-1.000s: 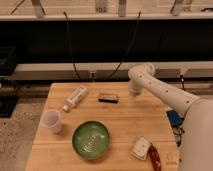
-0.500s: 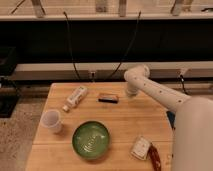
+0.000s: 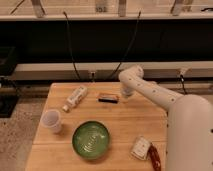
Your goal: Push the eraser across the table
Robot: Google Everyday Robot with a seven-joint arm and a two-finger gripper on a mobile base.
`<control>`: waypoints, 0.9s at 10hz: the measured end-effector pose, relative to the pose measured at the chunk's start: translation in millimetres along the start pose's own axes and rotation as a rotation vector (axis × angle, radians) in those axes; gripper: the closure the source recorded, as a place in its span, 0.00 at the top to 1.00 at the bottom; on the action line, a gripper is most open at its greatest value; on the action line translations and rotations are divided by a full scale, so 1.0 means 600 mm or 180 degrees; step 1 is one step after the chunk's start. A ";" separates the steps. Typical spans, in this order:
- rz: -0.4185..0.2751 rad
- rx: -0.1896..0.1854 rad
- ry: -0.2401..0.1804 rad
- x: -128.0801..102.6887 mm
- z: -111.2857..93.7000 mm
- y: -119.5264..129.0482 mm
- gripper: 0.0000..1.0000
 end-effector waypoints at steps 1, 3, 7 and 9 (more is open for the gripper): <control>-0.0068 0.0006 0.0000 -0.017 0.004 -0.008 0.00; -0.0208 0.0003 0.0018 -0.043 0.008 -0.018 0.00; -0.0474 -0.0009 0.0014 -0.113 0.017 -0.036 0.00; -0.0652 -0.0028 0.0005 -0.155 0.021 -0.047 0.00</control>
